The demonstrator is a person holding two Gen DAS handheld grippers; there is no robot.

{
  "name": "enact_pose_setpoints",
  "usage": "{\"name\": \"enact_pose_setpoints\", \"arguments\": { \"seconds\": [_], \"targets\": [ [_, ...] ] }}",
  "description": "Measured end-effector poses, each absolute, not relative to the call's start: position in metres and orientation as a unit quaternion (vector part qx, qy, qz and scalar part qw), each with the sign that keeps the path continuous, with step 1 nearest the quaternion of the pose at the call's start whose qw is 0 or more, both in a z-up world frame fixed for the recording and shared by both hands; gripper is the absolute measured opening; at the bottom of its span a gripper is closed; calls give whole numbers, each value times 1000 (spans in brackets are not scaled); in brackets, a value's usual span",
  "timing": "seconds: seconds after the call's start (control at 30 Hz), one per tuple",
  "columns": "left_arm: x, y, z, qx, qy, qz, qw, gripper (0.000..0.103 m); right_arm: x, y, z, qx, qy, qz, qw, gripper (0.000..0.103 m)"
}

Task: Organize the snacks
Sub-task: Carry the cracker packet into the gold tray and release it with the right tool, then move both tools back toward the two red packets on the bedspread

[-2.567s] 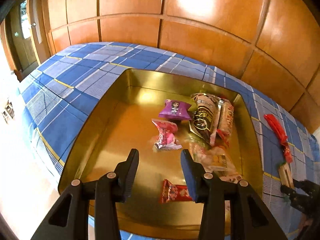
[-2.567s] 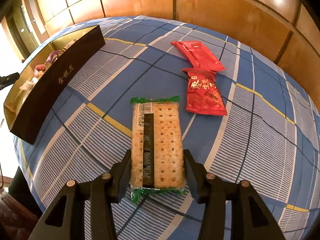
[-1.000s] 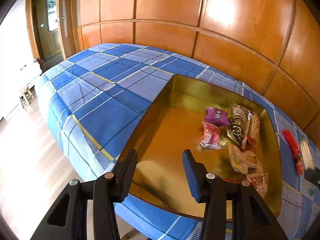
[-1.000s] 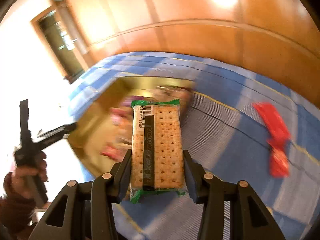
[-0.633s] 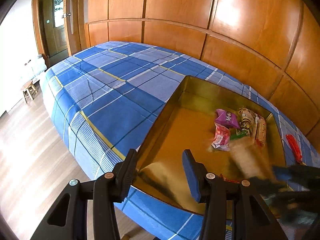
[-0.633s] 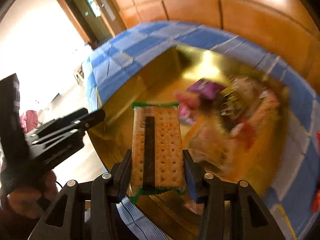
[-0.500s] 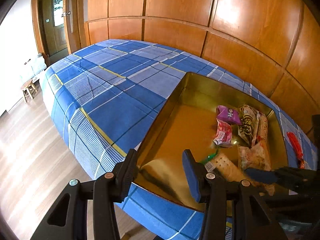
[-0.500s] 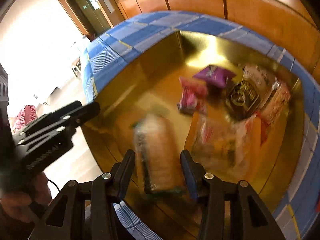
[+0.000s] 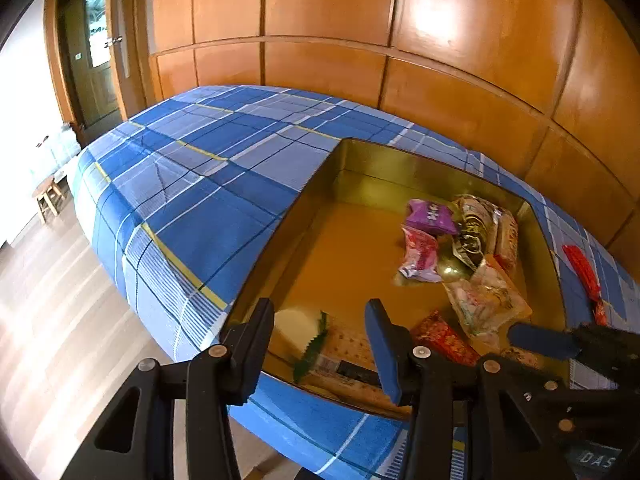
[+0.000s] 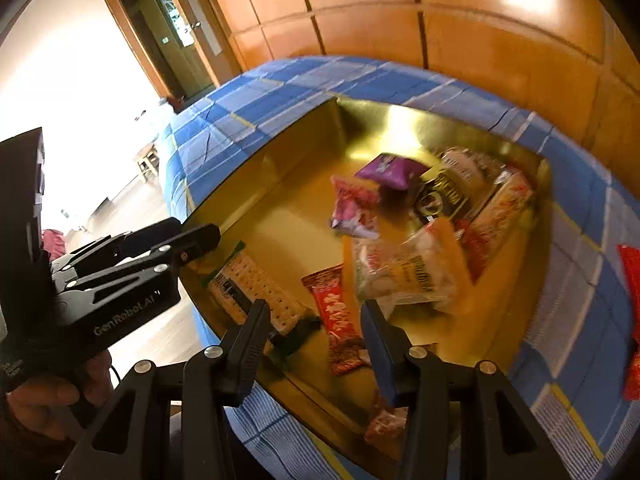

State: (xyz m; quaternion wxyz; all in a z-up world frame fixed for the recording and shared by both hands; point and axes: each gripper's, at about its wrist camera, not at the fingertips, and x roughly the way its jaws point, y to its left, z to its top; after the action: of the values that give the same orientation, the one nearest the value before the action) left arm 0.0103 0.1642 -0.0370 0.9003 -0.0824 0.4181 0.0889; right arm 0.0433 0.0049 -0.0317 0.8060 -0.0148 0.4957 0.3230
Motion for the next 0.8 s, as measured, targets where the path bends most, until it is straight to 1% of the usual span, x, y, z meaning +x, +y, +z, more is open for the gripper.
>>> {"name": "enact_pose_setpoints", "arguments": {
  "seconds": [0.37, 0.8],
  "targets": [
    [8, 139, -32, -55, 416, 62, 906, 49, 38, -34, -10, 2, 460, 283, 842, 48],
    [9, 113, -29, -29, 418, 33, 908, 49, 40, -100, -9, 20, 458, 224, 860, 48]
  ]
}}
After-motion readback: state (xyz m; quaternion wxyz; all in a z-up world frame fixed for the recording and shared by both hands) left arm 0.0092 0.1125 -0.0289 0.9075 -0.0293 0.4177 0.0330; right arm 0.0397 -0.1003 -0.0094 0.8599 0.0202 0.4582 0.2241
